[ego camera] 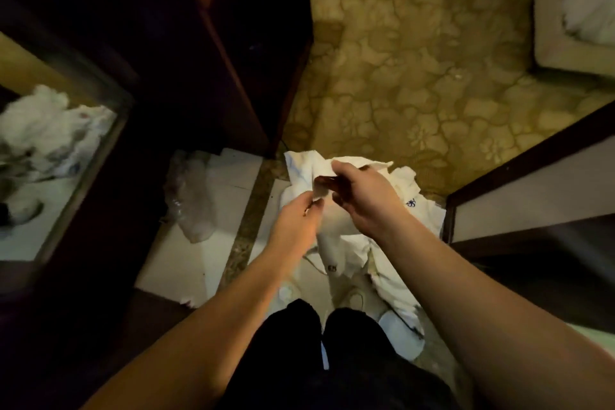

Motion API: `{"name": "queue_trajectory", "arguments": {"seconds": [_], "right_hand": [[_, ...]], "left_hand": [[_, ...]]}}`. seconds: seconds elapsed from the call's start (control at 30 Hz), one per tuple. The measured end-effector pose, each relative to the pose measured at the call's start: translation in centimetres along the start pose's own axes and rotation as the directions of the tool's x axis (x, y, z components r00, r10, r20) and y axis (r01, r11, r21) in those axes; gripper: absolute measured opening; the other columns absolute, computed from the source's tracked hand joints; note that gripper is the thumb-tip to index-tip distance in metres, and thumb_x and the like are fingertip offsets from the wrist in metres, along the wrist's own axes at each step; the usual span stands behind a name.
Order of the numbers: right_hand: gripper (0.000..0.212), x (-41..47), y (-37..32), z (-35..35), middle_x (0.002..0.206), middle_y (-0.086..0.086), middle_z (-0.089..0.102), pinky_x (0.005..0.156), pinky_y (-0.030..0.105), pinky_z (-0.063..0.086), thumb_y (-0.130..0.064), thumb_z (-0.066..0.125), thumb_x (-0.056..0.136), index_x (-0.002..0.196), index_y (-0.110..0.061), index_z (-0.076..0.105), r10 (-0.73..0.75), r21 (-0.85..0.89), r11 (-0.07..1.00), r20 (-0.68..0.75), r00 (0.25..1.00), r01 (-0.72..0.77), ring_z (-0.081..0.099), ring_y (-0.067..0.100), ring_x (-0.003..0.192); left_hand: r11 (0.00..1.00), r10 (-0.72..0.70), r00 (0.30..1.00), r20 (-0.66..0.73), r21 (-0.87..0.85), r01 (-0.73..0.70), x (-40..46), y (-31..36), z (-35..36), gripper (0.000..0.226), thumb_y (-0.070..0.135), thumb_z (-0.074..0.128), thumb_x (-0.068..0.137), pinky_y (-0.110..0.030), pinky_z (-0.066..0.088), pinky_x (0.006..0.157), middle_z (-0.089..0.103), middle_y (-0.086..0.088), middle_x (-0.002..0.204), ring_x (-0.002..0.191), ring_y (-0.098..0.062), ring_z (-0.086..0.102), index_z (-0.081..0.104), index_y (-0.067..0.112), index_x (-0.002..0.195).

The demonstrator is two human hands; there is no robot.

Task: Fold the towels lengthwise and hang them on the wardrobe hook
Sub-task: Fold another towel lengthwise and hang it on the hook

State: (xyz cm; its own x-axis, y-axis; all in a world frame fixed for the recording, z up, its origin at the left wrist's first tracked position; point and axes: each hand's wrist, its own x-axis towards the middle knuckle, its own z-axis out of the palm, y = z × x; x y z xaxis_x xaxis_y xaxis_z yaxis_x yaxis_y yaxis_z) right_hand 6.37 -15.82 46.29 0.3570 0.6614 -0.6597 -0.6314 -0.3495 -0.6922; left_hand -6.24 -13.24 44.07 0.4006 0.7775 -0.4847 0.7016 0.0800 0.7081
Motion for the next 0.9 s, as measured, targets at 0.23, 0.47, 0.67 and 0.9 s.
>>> {"name": "queue_trajectory", "arguments": {"seconds": [0.23,0.47,0.67,0.9], "right_hand": [[0.009,-8.4,-2.7,4.8,0.090,0.000,0.068,0.065,0.027,0.045,-0.025,0.058,0.099,0.099,-0.016,0.056,-0.215,-0.227,0.946,0.093,0.972,0.231,0.071,0.012,0.084],[0.012,-17.5,-0.6,9.8,0.091,0.000,0.077,0.073,0.032,0.048,-0.021,0.048,0.101,0.102,-0.016,0.059,-0.371,-0.317,0.860,0.150,0.916,0.400,0.067,0.014,0.082],[0.017,-25.7,4.5,13.6,0.098,0.003,0.073,0.078,0.038,0.048,-0.026,0.049,0.100,0.093,-0.020,0.063,-0.584,-0.458,0.641,0.229,0.779,0.616,0.066,0.021,0.091],[0.046,-33.4,10.8,15.9,0.127,-0.009,0.048,0.091,0.019,0.042,-0.032,0.068,0.092,0.133,-0.026,0.049,-0.681,-0.604,0.100,0.538,0.497,0.791,0.048,0.006,0.113]], "left_hand": [[0.977,0.201,0.943,-0.265,-0.021,-0.213,-6.9,-0.6,-9.2,0.018,0.025,0.039,0.106,-0.019,0.043,0.070,0.062,0.004,0.091,0.084,-0.009,0.057,0.057,0.028,0.102],[0.873,0.389,0.826,-0.409,-0.123,-0.472,-15.7,-1.0,-17.8,0.016,0.018,0.048,0.097,-0.035,0.045,0.076,0.063,-0.001,0.086,0.081,-0.009,0.060,0.062,0.019,0.089],[0.828,0.485,0.798,-0.357,-0.107,-0.551,-25.0,-4.1,-23.4,0.017,0.021,0.048,0.101,-0.034,0.047,0.073,0.067,-0.004,0.087,0.081,-0.019,0.064,0.064,0.020,0.094],[0.822,0.570,0.789,-0.230,0.158,-0.547,-35.5,-7.2,-27.9,0.016,0.033,0.050,0.101,-0.024,0.048,0.075,0.064,0.011,0.094,0.086,-0.003,0.060,0.065,0.028,0.103]]}}
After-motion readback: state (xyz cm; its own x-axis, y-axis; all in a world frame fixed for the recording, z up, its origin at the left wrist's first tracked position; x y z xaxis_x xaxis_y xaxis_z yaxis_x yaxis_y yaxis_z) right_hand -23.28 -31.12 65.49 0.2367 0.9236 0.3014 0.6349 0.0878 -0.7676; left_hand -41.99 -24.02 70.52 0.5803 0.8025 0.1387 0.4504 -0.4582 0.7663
